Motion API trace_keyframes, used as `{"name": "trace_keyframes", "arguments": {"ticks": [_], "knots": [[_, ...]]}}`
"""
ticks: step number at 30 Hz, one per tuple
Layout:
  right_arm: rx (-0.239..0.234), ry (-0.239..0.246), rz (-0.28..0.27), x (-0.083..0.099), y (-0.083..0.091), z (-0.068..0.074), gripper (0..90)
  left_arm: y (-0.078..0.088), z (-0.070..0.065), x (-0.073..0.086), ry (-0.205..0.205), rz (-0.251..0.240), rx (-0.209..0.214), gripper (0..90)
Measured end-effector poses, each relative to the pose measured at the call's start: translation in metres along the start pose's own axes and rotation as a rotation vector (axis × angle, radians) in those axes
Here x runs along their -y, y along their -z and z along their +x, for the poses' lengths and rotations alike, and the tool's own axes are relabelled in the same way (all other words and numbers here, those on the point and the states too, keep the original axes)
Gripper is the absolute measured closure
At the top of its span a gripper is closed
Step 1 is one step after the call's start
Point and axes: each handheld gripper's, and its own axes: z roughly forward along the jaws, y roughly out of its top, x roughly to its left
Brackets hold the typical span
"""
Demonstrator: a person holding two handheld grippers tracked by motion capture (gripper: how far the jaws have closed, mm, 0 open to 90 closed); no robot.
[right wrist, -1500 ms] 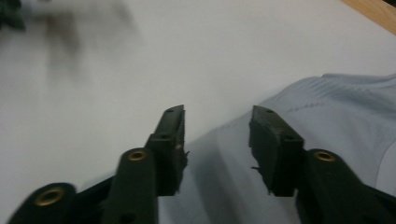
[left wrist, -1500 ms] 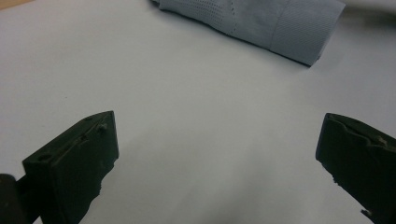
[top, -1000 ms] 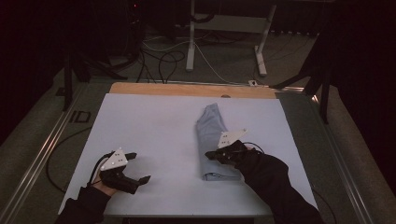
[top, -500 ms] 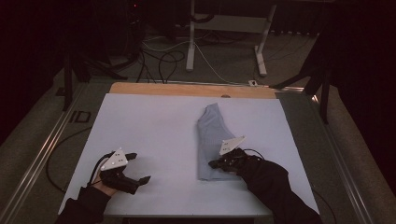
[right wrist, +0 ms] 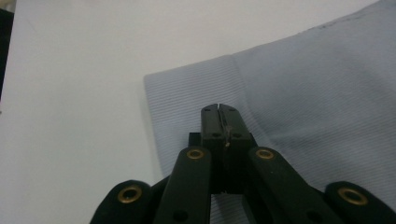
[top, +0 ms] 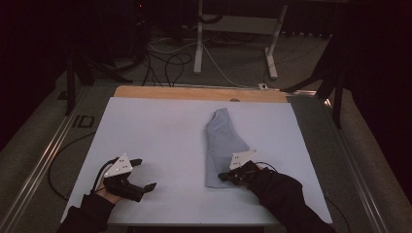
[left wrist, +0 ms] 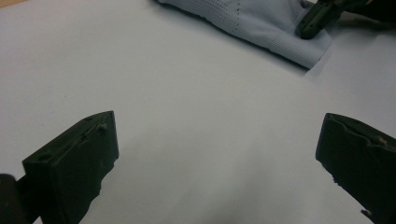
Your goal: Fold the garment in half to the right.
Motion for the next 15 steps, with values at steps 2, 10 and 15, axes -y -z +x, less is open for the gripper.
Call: {"name": "trace_keyframes", "arguments": {"ticks": [2, 10, 15], "knots": [[0.007, 0.004, -0.013, 0.002, 0.0003, 0.004, 90.0, 0.0, -0.0005, -0.0001, -0.004, 0.001, 0.002, 0.4], [0.016, 0.011, -0.017, 0.0045, 0.0013, 0.0081, 90.0, 0.0002, -0.0001, 0.0003, 0.0, 0.001, 0.0, 0.4], [0.009, -0.004, -0.024, 0.0046, 0.0003, 0.0063, 90.0, -0.0007, -0.0004, -0.0001, -0.002, 0.005, 0.002, 0.4]]}}
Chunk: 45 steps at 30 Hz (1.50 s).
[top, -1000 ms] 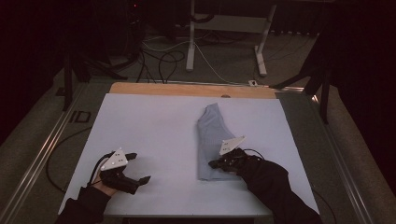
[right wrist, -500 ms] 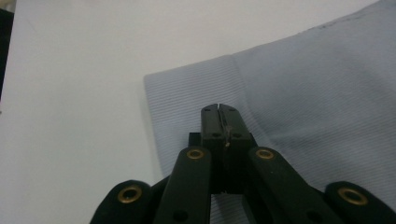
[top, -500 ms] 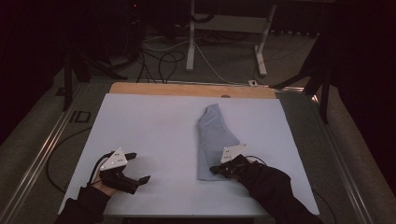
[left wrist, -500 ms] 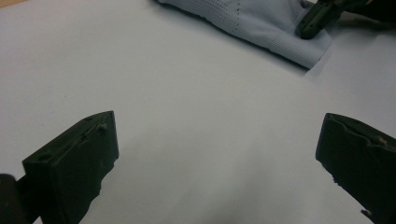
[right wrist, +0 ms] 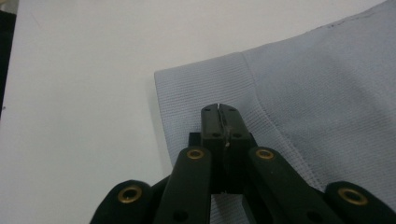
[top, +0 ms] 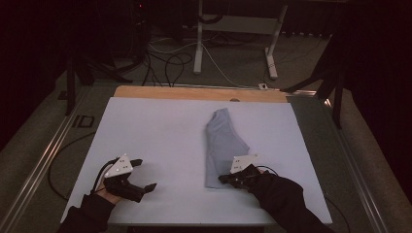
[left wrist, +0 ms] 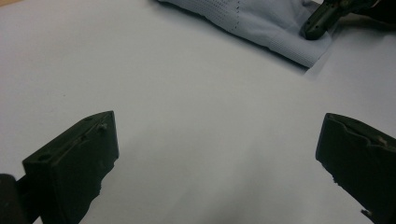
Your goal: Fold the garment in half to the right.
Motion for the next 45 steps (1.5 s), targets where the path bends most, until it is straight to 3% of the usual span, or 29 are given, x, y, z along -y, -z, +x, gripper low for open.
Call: {"name": "trace_keyframes", "arguments": {"ticks": [5, 10, 14, 16, 22, 28, 31, 32, 45], "knots": [[0.004, 0.007, 0.006, -0.002, 0.0, 0.0, 90.0, 0.0, 0.0, 0.0, -0.004, -0.002, -0.003, 0.4], [0.011, -0.022, -0.003, -0.004, 0.0, -0.002, 89.9, 0.0, 0.0, 0.001, -0.004, -0.001, -0.001, 0.4], [0.005, -0.04, -0.033, -0.011, 0.006, -0.004, 83.5, -0.001, 0.001, 0.001, -0.003, 0.001, 0.001, 0.4], [0.013, -0.03, -0.036, -0.014, 0.009, -0.005, 76.9, -0.001, 0.001, 0.001, -0.001, 0.001, 0.0, 0.4], [0.021, -0.06, -0.057, -0.017, 0.015, -0.007, 55.9, 0.0, 0.0, 0.001, -0.002, 0.0, -0.003, 0.4], [0.032, -0.088, -0.077, -0.02, 0.02, -0.011, 29.9, 0.0, 0.0, 0.0, -0.007, 0.002, -0.003, 0.4], [0.014, -0.111, -0.085, -0.022, 0.024, -0.016, 11.0, 0.0, 0.0, 0.0, -0.005, 0.0, -0.003, 0.4], [0.004, -0.111, -0.088, -0.023, 0.026, -0.018, 9.0, 0.0, 0.0, 0.0, -0.005, 0.0, -0.003, 0.4], [0.13, -0.161, -0.136, -0.018, 0.044, -0.032, 8.5, 0.001, 0.0, 0.0, -0.005, 0.0, -0.004, 0.4]]}}
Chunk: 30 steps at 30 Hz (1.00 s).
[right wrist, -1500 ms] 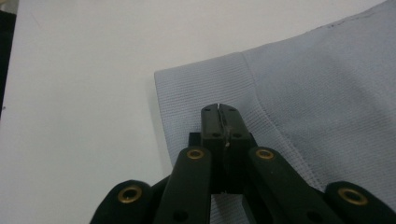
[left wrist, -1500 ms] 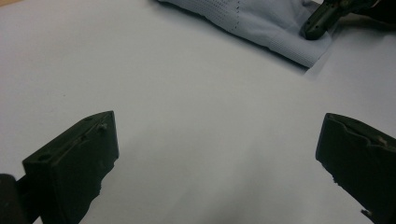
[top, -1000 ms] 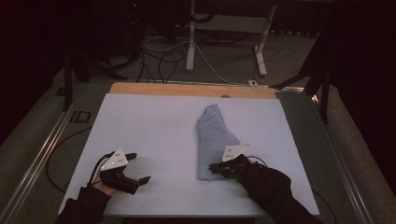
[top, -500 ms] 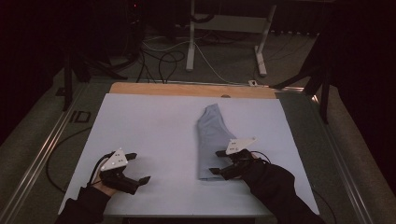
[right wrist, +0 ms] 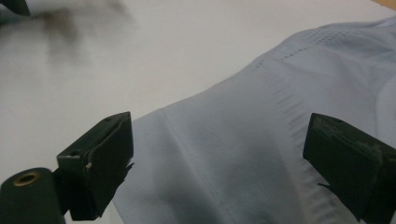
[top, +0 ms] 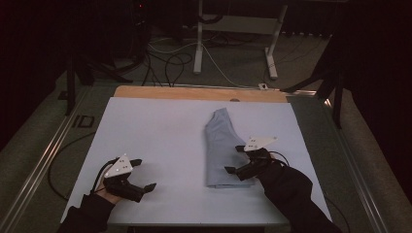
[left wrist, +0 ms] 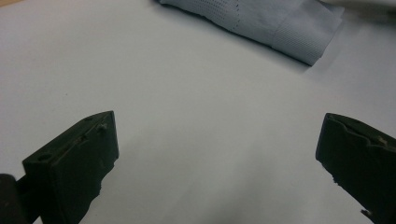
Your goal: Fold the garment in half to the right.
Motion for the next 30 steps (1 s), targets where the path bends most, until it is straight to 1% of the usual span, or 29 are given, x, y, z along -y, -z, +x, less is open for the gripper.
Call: {"name": "trace_keyframes", "arguments": {"ticks": [1, 2, 4, 5, 6, 7, 8, 9, 11, 13, 15, 16, 20, 21, 25, 26, 27, 29, 30], "knots": [[0.012, -0.001, -0.001, 0.0, 0.002, -0.001, 8.5, 0.0, 0.0, 0.0, 0.0, 0.001, -0.001, 0.4], [0.012, -0.001, -0.001, 0.0, 0.002, -0.001, 8.5, 0.0, 0.0, 0.0, 0.0, 0.001, -0.001, 0.4], [0.034, -0.02, -0.008, 0.001, 0.008, -0.003, 8.5, 0.001, 0.0, 0.0, 0.001, -0.001, -0.004, 0.4], [0.045, -0.021, -0.011, 0.002, 0.011, -0.004, 8.5, 0.001, 0.0, 0.0, 0.001, -0.001, -0.004, 0.4], [0.049, -0.033, -0.019, 0.003, 0.014, -0.005, 8.4, 0.001, 0.0, 0.0, 0.0, -0.001, -0.004, 0.4], [0.06, -0.039, -0.02, 0.004, 0.016, -0.006, 8.4, 0.002, 0.0, 0.0, 0.005, -0.004, -0.005, 0.4], [0.06, -0.039, -0.02, 0.004, 0.016, -0.006, 8.4, 0.002, 0.0, 0.0, 0.005, -0.004, -0.005, 0.4], [0.086, -0.052, -0.023, 0.006, 0.021, -0.008, 8.5, 0.002, 0.0, 0.0, 0.003, -0.002, -0.006, 0.4], [0.09, -0.07, -0.026, 0.01, 0.025, -0.01, 8.5, 0.001, 0.0, 0.0, 0.001, 0.0, -0.003, 0.4], [0.113, -0.073, -0.022, 0.014, 0.028, -0.012, 8.5, 0.001, 0.0, 0.0, 0.002, 0.001, -0.004, 0.4], [0.113, -0.081, -0.026, 0.016, 0.03, -0.013, 8.5, 0.001, 0.0, 0.0, 0.001, 0.0, -0.005, 0.4], [0.125, -0.09, -0.028, 0.021, 0.033, -0.014, 8.5, 0.001, 0.0, 0.0, 0.0, 0.0, -0.003, 0.4], [0.13, -0.101, -0.032, 0.027, 0.037, -0.015, 8.5, 0.002, 0.001, 0.0, 0.006, -0.005, -0.004, 0.4], [0.125, -0.112, -0.037, 0.032, 0.039, -0.015, 8.5, 0.002, 0.001, 0.0, 0.006, -0.004, -0.005, 0.4], [0.131, -0.136, -0.043, 0.043, 0.043, -0.016, 8.5, 0.002, 0.001, 0.0, 0.006, -0.005, -0.006, 0.4], [0.131, -0.136, -0.043, 0.043, 0.043, -0.016, 8.5, 0.002, 0.001, 0.0, 0.005, -0.006, -0.006, 0.4], [0.136, -0.134, -0.036, 0.048, 0.045, -0.016, 8.5, 0.002, 0.0, 0.0, 0.002, -0.004, -0.006, 0.4], [0.139, -0.133, -0.033, 0.05, 0.045, -0.015, 8.5, 0.002, 0.0, 0.0, 0.003, -0.004, -0.007, 0.4], [0.144, -0.141, -0.03, 0.053, 0.046, -0.015, 8.5, 0.002, 0.0, 0.0, 0.004, -0.003, -0.007, 0.4]]}}
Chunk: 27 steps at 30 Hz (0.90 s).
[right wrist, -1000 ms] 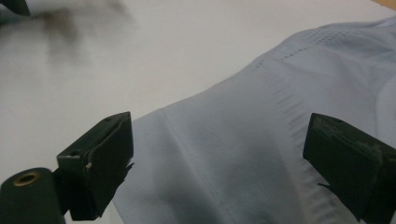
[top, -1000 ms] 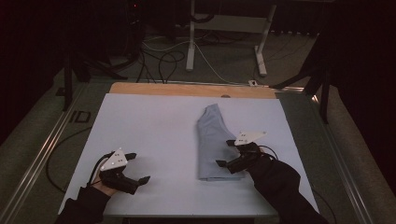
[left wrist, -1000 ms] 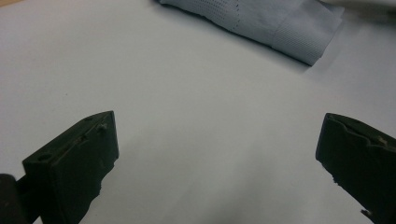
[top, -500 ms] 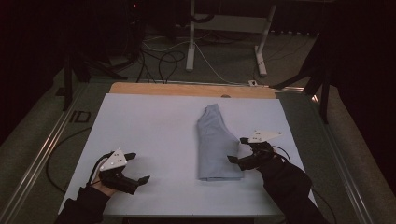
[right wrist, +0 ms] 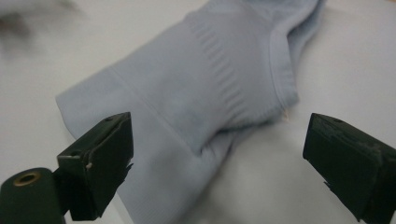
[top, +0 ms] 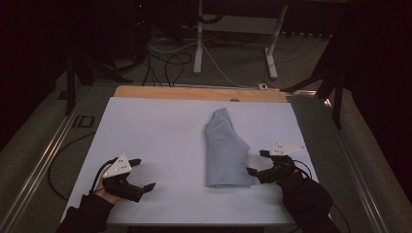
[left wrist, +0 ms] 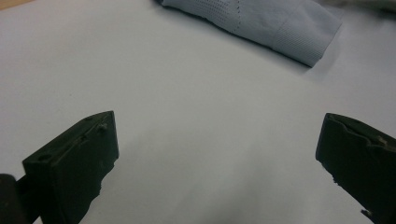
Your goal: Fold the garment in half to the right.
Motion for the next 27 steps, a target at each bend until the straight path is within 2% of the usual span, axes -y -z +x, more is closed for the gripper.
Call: {"name": "trace_keyframes", "arguments": {"ticks": [7, 14, 21, 27], "knots": [[0.035, -0.039, 0.02, 0.019, 0.007, -0.001, 8.5, 0.0, 0.0, 0.0, -0.003, 0.0, 0.0, 0.4], [0.05, -0.044, 0.041, 0.029, 0.012, 0.003, 8.5, 0.0, 0.0, 0.0, -0.002, -0.003, 0.003, 0.3], [0.072, -0.056, 0.021, 0.04, 0.018, 0.007, 8.5, 0.0, 0.0, 0.0, -0.005, 0.002, 0.001, 0.4], [0.091, -0.053, 0.03, 0.044, 0.017, 0.006, 8.5, 0.001, 0.0, 0.0, -0.007, -0.002, 0.0, 0.4]]}}
